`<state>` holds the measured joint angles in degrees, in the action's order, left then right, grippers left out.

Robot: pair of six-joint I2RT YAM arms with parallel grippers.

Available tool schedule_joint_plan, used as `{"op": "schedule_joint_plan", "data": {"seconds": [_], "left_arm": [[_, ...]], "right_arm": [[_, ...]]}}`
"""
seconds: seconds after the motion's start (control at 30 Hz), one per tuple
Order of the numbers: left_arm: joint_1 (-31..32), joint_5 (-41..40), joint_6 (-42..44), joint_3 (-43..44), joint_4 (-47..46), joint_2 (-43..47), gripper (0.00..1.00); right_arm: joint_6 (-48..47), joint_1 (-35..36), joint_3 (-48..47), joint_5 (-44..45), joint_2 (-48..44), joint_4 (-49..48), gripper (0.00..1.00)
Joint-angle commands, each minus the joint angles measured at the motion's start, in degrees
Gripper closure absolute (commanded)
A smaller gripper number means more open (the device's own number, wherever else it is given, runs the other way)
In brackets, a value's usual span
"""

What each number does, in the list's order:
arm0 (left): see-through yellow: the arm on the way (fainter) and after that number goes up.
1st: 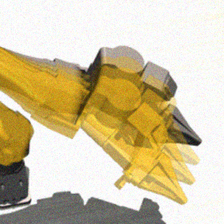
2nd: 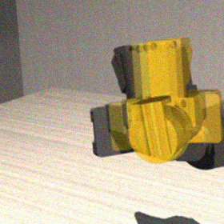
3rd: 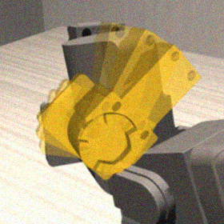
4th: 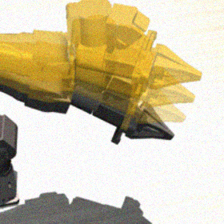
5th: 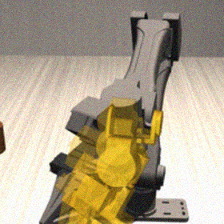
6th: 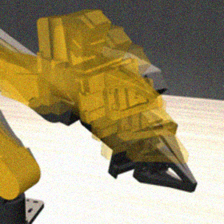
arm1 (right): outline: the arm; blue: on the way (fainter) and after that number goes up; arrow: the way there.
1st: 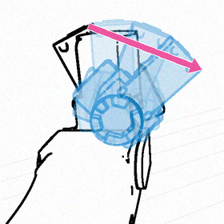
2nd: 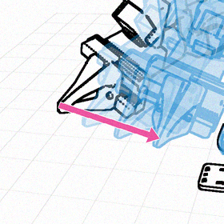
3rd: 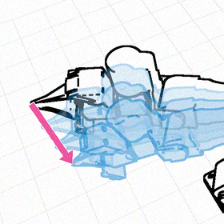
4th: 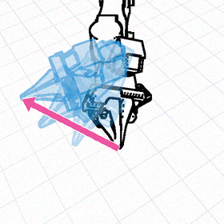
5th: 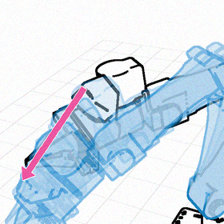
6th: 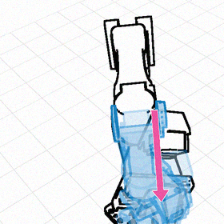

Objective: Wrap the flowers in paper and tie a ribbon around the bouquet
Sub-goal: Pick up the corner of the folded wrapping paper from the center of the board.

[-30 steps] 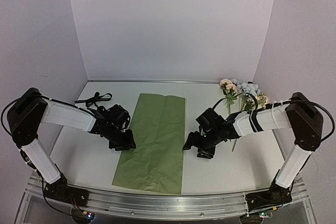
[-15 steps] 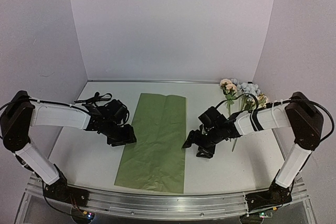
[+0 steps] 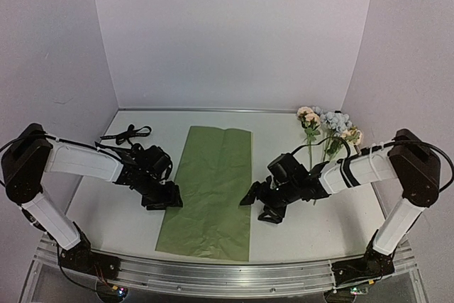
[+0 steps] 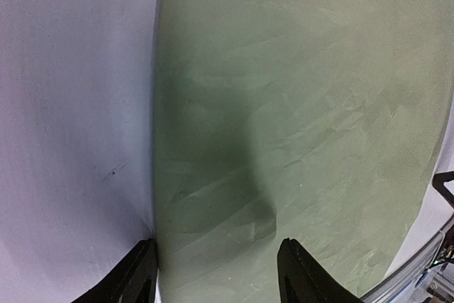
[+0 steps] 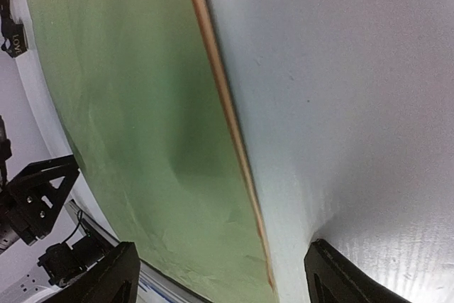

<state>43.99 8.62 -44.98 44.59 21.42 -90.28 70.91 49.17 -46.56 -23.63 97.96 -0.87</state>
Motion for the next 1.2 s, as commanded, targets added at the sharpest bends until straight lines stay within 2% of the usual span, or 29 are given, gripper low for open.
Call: {"op": "schedule_joint_plan", "data": {"seconds": [0.0, 0.23, 0.57, 1.0, 1.17], "left_arm": [[0.6, 4.2, -0.6, 1.1, -5.6, -2.5, 0.44], [1.3, 5.1, -1.7, 2.0, -7.3, -4.8, 0.47], [1.3, 5.4, -2.6, 0.8, -8.4, -5.0, 0.53], [1.3, 5.8, -2.6, 0.4, -8.9, -5.5, 0.61], [1.3, 6.1, -2.2, 0.7, -8.8, -5.6, 0.66]], "right_arm": [[3.2, 0.3, 0.7, 0.4, 2.8, -3.9, 0.17], [3.5, 0.2, -0.7, 0.9, 2.8, -4.3, 0.18], [2.9, 0.2, -1.3, 1.2, 1.1, -4.0, 0.36], [-1.2, -0.3, -2.2, 4.4, -1.4, -3.5, 0.39], [-3.0, -1.1, -4.0, 4.6, -0.2, -3.5, 0.54]]}}
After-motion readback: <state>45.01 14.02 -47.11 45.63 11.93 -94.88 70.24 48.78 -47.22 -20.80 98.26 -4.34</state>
